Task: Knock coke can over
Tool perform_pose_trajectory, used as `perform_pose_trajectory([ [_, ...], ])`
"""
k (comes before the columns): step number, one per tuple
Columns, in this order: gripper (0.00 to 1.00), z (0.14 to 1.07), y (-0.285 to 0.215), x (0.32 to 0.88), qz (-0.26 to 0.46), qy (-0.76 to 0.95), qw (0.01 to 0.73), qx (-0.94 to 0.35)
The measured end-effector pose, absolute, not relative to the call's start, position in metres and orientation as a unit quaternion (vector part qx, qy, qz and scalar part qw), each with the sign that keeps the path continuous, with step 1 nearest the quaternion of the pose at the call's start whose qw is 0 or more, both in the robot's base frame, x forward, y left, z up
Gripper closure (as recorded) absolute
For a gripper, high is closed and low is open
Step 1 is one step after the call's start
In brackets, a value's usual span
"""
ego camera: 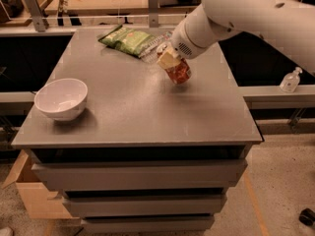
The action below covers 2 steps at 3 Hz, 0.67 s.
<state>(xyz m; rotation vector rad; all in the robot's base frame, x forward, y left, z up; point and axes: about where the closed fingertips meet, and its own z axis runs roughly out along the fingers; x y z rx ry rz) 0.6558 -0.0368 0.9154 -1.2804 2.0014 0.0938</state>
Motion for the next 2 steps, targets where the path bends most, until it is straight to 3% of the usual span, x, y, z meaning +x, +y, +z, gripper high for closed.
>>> perform_pose_trajectory([
  [2,1.0,0.898,-0.015,0.641,0.02,0.747,0.259,-0.613],
])
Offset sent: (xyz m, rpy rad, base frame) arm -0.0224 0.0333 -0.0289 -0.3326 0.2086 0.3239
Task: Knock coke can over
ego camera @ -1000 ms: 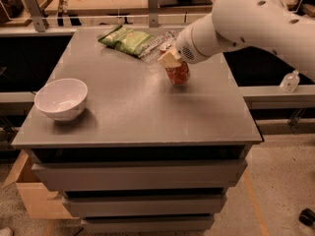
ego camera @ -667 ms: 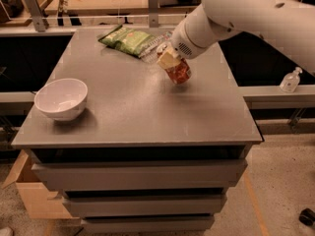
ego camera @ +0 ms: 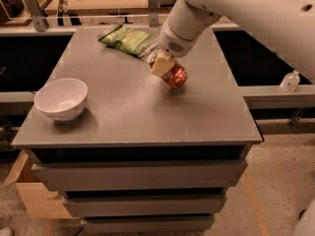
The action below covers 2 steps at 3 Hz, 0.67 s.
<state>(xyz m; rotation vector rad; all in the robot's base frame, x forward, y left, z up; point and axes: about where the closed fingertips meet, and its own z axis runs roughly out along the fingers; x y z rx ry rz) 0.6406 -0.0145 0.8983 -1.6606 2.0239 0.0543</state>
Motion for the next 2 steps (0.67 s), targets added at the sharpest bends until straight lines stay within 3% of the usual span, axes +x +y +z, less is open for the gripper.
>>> perform_pose_trajectory([
  [2,1.0,0.876,0.014,0.636,0.045,0.716,0.209,-0.664],
])
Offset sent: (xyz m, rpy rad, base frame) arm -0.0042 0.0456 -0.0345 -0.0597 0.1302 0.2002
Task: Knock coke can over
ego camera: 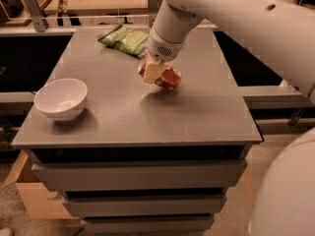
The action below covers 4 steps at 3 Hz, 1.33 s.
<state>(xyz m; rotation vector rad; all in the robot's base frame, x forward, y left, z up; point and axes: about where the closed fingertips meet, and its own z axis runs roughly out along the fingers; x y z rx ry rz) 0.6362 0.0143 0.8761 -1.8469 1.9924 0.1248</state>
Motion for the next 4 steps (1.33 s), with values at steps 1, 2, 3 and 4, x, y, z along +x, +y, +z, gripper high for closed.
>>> perform_pose_trajectory([
  [1,1.0,0.866,0.029,0.636,0.062,0.702,0.195,-0.682],
  [2,0.96,0.859,0.04,0.636,0.076,0.69,0.177,-0.698],
  [3,0.8,0.857,0.041,0.636,0.077,0.689,0.175,-0.699],
  [4,0.56,0.855,0.042,0.636,0.078,0.689,0.174,-0.7],
])
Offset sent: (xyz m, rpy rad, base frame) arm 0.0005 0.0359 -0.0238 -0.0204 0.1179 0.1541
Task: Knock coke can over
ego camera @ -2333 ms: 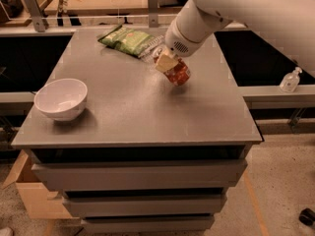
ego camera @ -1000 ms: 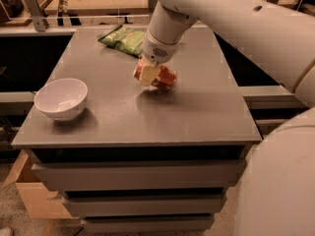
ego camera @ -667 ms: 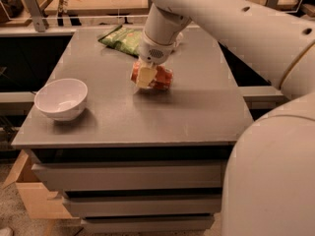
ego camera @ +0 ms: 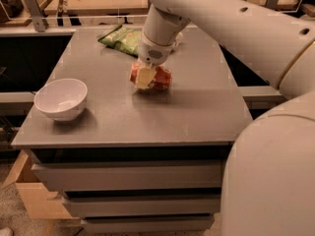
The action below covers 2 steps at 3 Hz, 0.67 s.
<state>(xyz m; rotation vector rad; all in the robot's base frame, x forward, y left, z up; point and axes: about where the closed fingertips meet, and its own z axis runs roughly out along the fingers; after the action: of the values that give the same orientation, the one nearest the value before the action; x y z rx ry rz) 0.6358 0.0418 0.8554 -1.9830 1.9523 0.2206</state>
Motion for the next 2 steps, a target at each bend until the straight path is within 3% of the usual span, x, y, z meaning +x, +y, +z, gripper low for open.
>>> perform_pose_trajectory([
  [2,0.1,0.8522,0.0439,0.6353,0.079,0.688,0.172,-0.701],
])
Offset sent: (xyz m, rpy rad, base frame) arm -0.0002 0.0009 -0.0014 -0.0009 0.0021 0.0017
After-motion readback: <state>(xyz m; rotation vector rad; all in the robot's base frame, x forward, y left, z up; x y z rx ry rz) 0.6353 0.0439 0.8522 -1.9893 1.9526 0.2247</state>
